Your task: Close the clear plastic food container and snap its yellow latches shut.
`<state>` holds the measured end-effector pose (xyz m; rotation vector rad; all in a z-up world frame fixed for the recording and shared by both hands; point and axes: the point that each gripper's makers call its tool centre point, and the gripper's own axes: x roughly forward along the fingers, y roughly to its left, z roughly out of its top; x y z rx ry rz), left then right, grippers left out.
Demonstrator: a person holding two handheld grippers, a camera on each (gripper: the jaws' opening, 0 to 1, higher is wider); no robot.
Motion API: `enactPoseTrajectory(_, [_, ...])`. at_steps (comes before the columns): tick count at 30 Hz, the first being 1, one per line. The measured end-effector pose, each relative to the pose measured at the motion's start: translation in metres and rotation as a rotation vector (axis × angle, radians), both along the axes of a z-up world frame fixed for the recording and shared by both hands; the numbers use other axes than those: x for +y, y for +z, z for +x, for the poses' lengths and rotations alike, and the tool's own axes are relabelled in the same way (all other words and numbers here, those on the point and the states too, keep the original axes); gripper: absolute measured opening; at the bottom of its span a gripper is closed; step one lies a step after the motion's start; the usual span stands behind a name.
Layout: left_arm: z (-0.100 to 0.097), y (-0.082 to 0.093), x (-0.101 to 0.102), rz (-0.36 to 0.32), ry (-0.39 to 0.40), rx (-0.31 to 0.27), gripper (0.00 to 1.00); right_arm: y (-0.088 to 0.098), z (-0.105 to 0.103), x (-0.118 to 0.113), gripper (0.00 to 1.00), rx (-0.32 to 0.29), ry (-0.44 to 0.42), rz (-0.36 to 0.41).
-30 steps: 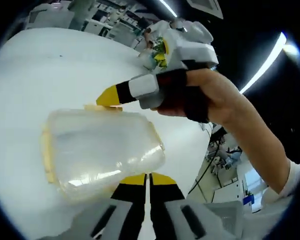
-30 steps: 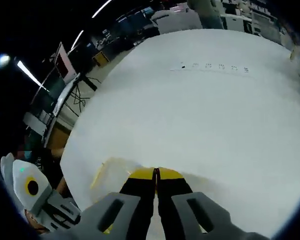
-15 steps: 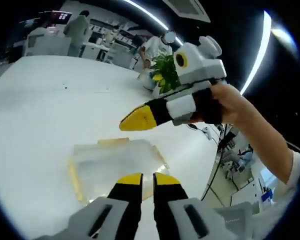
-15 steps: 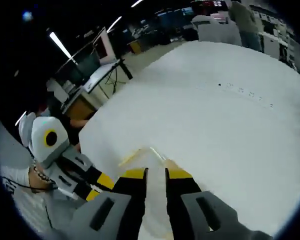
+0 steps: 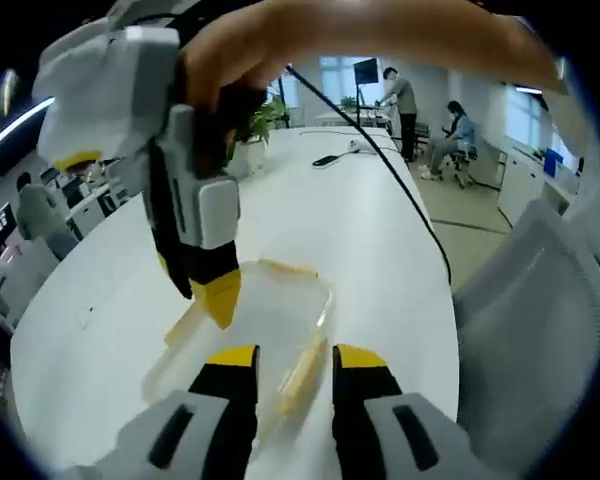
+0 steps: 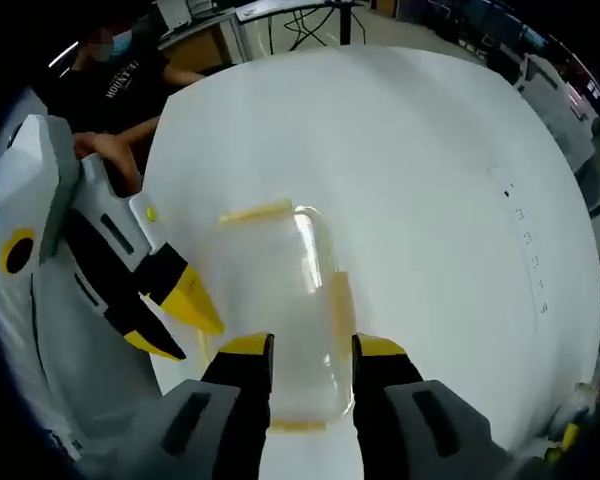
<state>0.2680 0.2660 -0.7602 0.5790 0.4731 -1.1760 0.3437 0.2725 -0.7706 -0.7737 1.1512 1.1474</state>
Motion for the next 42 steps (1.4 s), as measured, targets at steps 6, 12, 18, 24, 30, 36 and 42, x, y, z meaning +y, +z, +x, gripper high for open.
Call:
enactPoseTrajectory(6, [0.003, -0.007, 0.002, 0.014, -0.003, -0.013, 0.21, -0.01, -0.003, 0.003, 0.36, 0.031, 0.094, -0.081])
enactPoseTrajectory(12, [0.006, -0.008, 0.001, 0.033, -0.021, -0.059, 0.2, -0.011, -0.004, 0.002, 0.37, 0.049, 0.114, -0.123])
enactPoseTrajectory(18, [0.006, -0.009, 0.001, 0.031, -0.06, -0.122, 0.17, -0.015, -0.01, 0.005, 0.48, 0.095, 0.121, -0.157])
enactPoseTrajectory(24, [0.003, -0.011, -0.007, 0.049, -0.115, -0.171, 0.17, -0.015, -0.011, 0.003, 0.48, 0.105, 0.107, -0.173])
enactPoseTrajectory(30, [0.002, -0.014, -0.007, 0.16, -0.186, -0.23, 0.17, -0.015, -0.012, 0.003, 0.48, 0.105, 0.105, -0.182])
enactPoseTrajectory(36, [0.001, -0.017, 0.0, 0.278, -0.221, -0.305, 0.18, -0.015, -0.011, 0.002, 0.48, 0.102, 0.106, -0.173])
enactPoseTrajectory(42, [0.003, -0.016, 0.0, 0.246, -0.161, -0.259, 0.17, -0.014, -0.01, 0.002, 0.47, 0.095, 0.102, -0.144])
